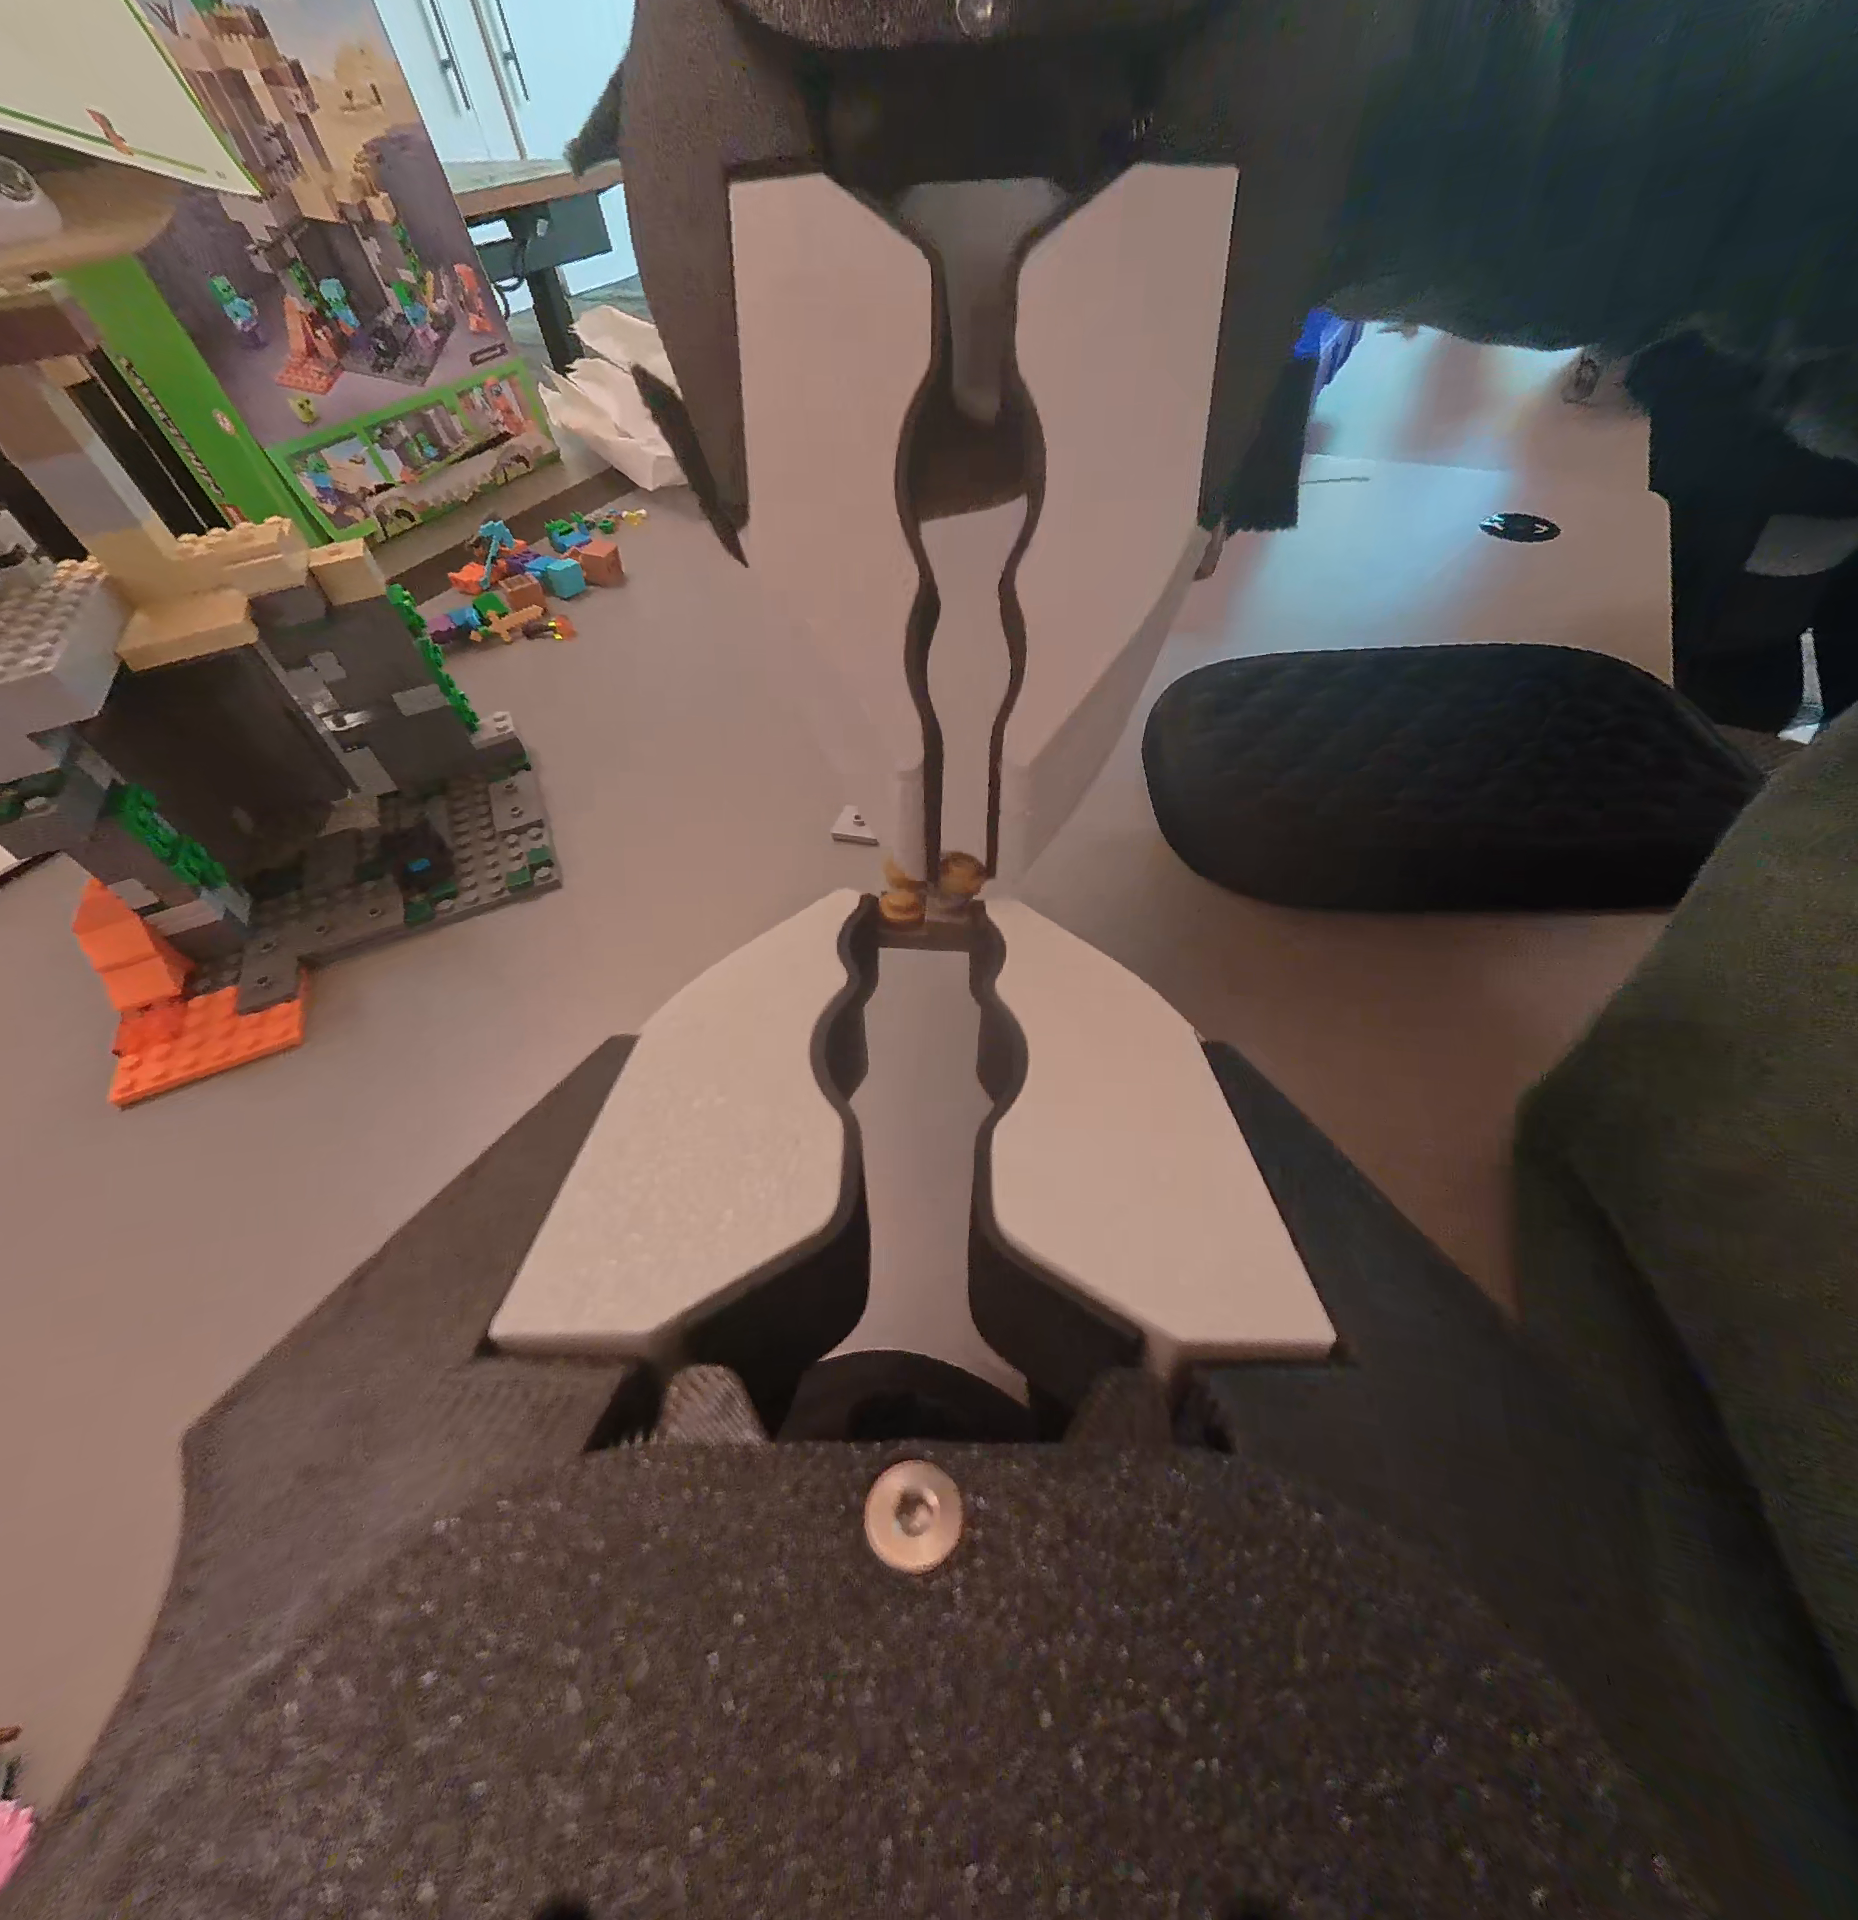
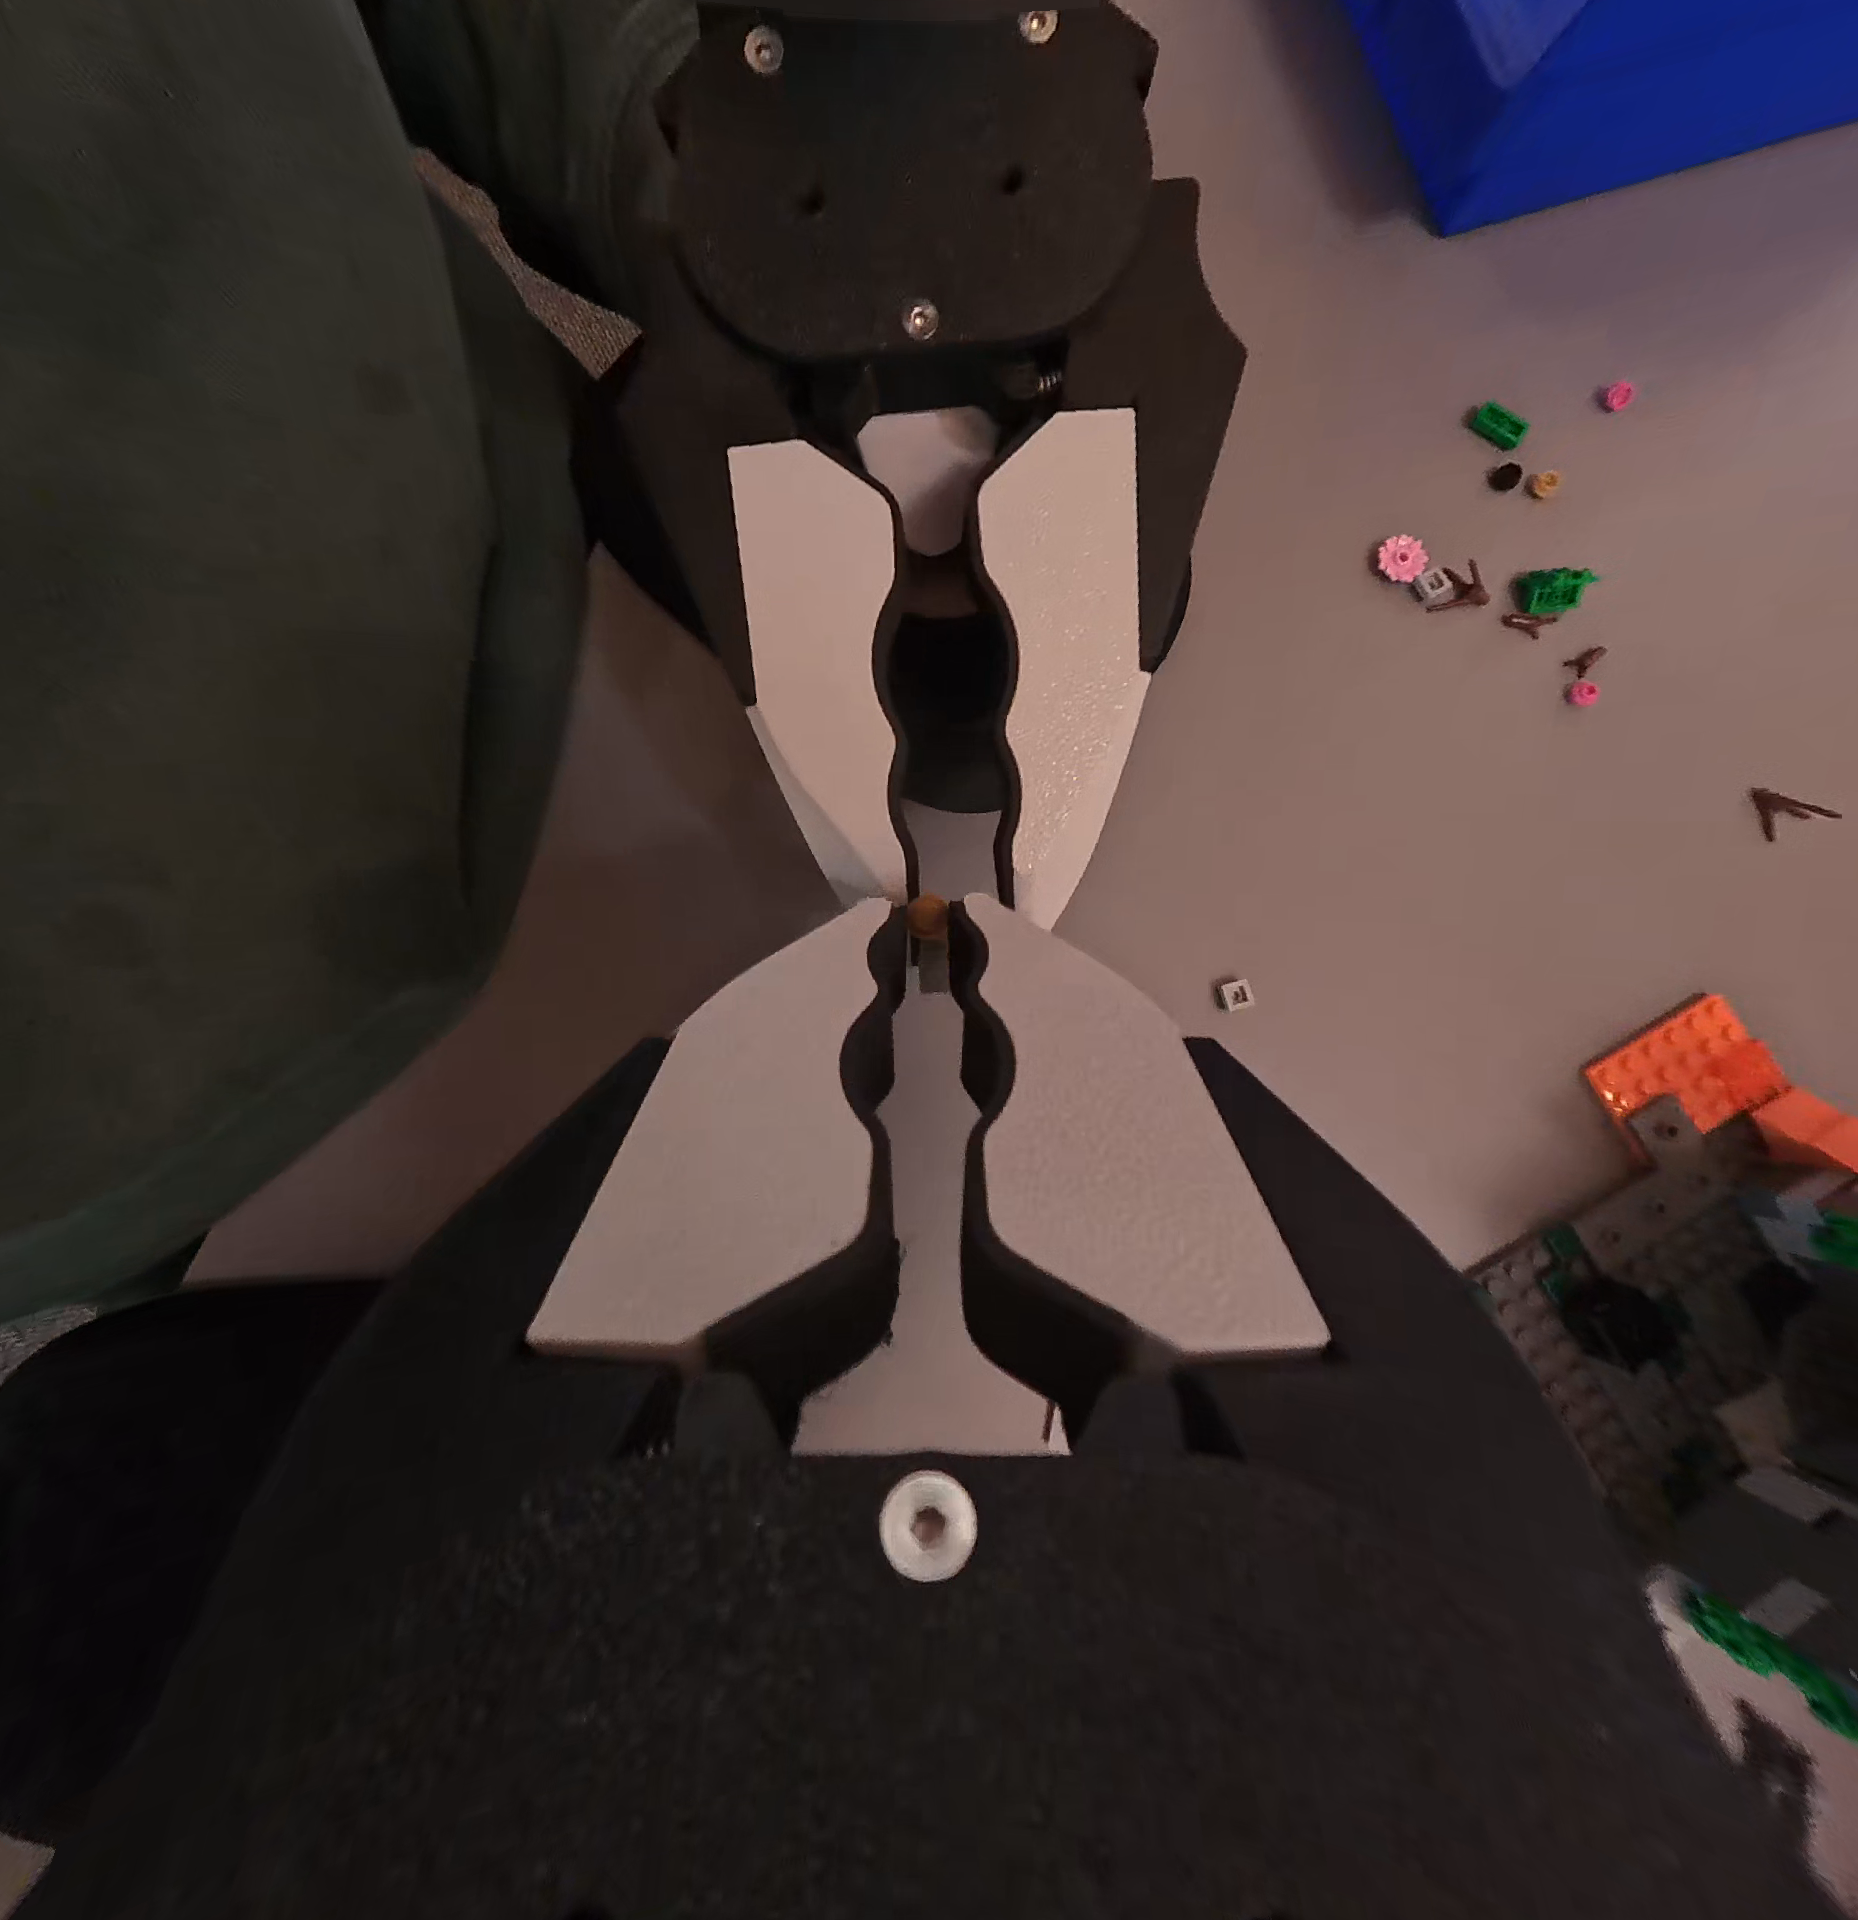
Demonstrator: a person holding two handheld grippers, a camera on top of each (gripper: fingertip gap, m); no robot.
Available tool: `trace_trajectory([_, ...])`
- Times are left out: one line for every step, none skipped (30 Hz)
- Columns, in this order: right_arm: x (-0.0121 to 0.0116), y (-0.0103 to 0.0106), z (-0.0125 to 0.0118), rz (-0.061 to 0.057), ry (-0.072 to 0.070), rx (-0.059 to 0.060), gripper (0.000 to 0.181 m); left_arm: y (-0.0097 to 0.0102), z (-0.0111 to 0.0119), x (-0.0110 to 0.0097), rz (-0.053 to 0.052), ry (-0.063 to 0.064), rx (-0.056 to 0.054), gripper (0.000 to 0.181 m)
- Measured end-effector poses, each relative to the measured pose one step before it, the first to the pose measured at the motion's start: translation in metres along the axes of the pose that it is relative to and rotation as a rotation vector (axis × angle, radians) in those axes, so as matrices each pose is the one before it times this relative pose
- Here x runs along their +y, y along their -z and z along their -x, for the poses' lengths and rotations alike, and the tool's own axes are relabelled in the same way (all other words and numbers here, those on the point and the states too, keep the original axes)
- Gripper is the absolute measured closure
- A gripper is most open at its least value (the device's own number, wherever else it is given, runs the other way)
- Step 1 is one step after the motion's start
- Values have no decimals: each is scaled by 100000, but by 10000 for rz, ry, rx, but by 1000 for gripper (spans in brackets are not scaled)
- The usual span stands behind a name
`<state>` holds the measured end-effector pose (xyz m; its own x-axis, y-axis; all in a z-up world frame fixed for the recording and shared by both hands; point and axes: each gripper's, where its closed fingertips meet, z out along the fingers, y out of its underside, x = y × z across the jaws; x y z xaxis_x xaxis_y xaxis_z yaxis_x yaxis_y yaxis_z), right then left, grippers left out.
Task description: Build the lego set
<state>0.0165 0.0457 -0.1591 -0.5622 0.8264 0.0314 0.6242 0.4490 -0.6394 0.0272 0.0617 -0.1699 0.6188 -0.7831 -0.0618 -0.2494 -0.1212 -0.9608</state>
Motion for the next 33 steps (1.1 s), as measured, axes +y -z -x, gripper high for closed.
trace_trajectory([35,-47,9,66,6,-5,174,56,-23,-70,-50,2,21,165])
trace_trajectory([43,-25,5,61,10,-9,173,48,-12,-48,-37,8,10,165])
trace_trajectory([-14,7,32,24,3,-21,172,37,-17,-21,-19,3,12,165])
trace_trajectory([-15,28,-22,32,-6,-3,172,35,-28,-46,-40,-11,16,165])
trace_trajectory([5,29,-45,41,6,19,172,40,-3,-65,-40,-12,-1,165])
trace_trajectory([25,3,-3,53,18,0,172,36,-17,-60,-43,-2,15,165])
trace_trajectory([-36,-10,-2,24,16,2,172,37,12,-38,-25,11,-3,165])
trace_trajectory([-29,-2,-12,18,11,4,172,22,9,-7,-14,21,11,165])
trace_trajectory([-31,12,-12,5,1,-5,172,32,-1,-25,-22,24,16,165])
trace_trajectory([-57,21,-16,-13,-10,-9,172,26,5,-35,-29,12,7,165])
trace_trajectory([-39,21,-8,-9,-10,-11,172,32,0,-47,-31,8,8,165])
trace_trajectory([-41,20,-45,-7,1,18,172,17,8,-29,-21,3,0,165])
trace_trajectory([-35,27,-17,-15,-1,0,172,17,-9,-26,-18,1,4,165])
trace_trajectory([-79,28,35,-48,-24,-30,172,11,14,-28,-18,2,-8,165])
trace_trajectory([-125,59,55,-97,-46,-42,171,23,5,-18,-12,4,2,165])
trace_trajectory([-138,121,31,-117,-85,-28,170,7,15,-11,-12,7,-6,165])
trace_trajectory([-139,188,-52,-156,-159,16,170,24,14,-25,-18,7,-12,165])
trace_trajectory([-171,285,-145,-245,-296,54,169,27,33,-36,-20,5,-15,165])
trace_trajectory([-238,371,-154,-397,-488,17,167,32,24,-34,-27,4,-19,165])
trace_trajectory([-200,361,-142,-501,-715,-40,165,31,30,-48,-31,4,-24,165])
trace_trajectory([6,298,-216,-480,-901,-13,161,49,45,-49,-35,3,-31,165])
trace_trajectory([148,213,-175,-523,-954,-51,158,51,41,-71,-45,7,-36,165])
trace_trajectory([213,125,-262,-614,-1071,-9,156,43,27,-63,-46,16,-13,165])
trace_trajectory([221,23,-155,-679,-1206,-143,151,39,32,-71,-43,11,-19,165])
trace_trajectory([247,-50,58,-696,-1284,-348,150,21,18,-59,-28,1,-11,165])
trace_trajectory([162,-102,66,-736,-1283,-392,149,12,-17,-36,-15,-10,2,165])
trace_trajectory([-25,-99,165,-817,-1171,-495,147,-1,-13,-23,-9,-22,-5,165])
trace_trajectory([56,-124,24,-665,-1025,-376,147,-7,-24,-45,-17,-33,-11,165])
trace_trajectory([172,-168,-89,-445,-751,-236,146,29,-17,-83,-37,-44,-30,165])
trace_trajectory([117,-179,-49,-371,-465,-166,147,29,-19,-95,-46,-47,-33,165])
trace_trajectory([106,-190,-59,-277,-311,-83,146,24,-38,-92,-42,-52,-20,165])
trace_trajectory([103,-243,174,-178,-218,-183,147,13,-17,-56,-18,-45,-28,165])
trace_trajectory([89,-268,262,-107,-202,-214,147,15,-30,-63,-24,-44,-24,165])
